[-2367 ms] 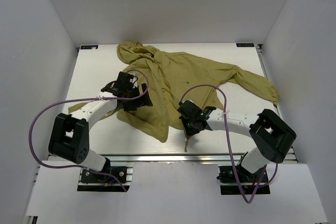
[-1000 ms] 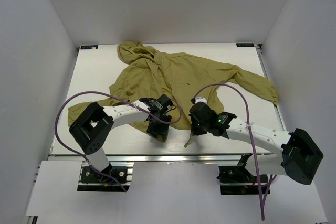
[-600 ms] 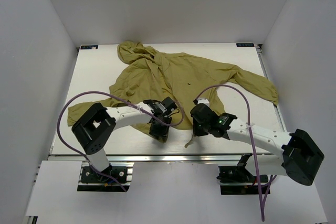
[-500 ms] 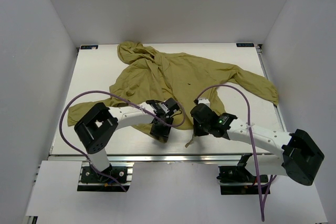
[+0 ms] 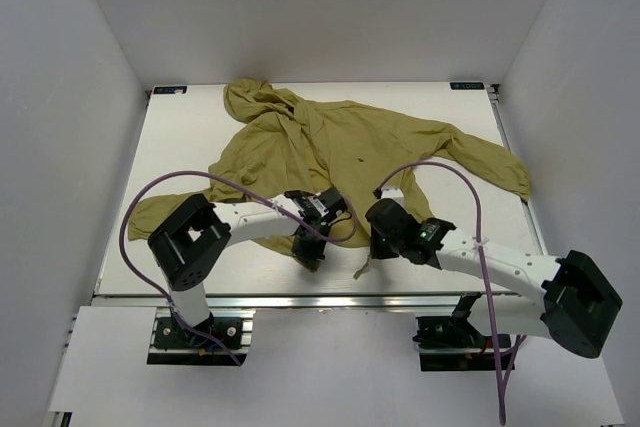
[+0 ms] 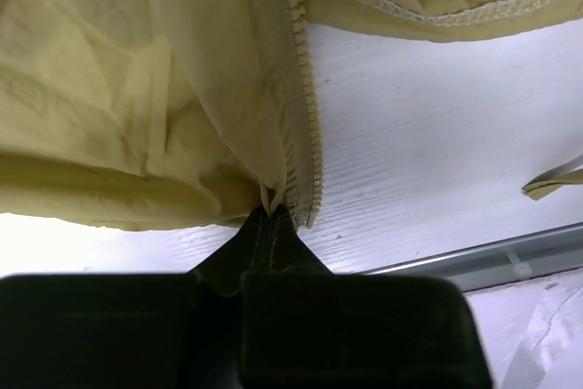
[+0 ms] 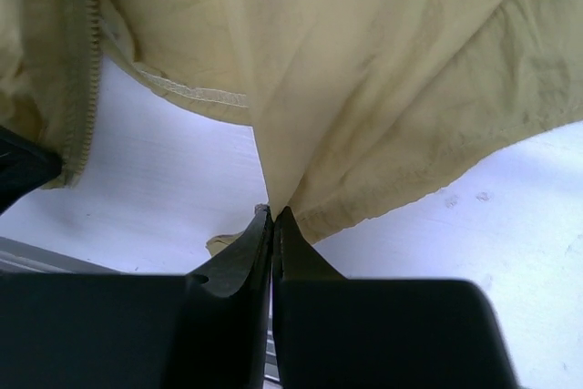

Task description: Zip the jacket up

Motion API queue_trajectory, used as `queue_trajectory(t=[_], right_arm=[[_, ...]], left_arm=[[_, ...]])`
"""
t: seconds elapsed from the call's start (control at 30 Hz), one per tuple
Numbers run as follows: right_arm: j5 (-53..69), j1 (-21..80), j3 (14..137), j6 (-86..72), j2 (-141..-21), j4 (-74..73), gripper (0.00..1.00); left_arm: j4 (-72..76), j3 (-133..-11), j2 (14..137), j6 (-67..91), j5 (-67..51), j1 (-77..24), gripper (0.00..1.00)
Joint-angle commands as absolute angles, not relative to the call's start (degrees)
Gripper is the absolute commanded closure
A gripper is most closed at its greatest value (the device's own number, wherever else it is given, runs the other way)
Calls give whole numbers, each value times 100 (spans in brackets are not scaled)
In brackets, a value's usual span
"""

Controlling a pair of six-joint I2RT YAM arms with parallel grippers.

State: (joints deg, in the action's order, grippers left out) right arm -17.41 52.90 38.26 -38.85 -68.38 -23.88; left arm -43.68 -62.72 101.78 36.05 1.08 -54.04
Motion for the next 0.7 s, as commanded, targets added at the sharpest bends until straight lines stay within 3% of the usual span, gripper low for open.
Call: queue_trajectory(t=[0.0,0.2,0.33,0.43,0.67], right_arm=[[-1671,5274,3648,-3692,-6583,-1874,100],[-662,4984,3612,-2963,-6215,-441,100],[384,4309,3289,-2760,-6056,963,100],[1422,3764,3243,-2839,-6108,1897,100],[2179,3481,3323,-2934,-6416,2872,100]], left_arm=[[-3947,-6275,10119,3560,676,-5441,100],[-3192,-6452,8835,3358,957,-5247,100],[-1710,-5881,7746,3278,1134,-5055,100],[-1267,-5731,7454,3313,1116,-4870,100],[-660,-5502,7067,3217,1134,-4676,100]])
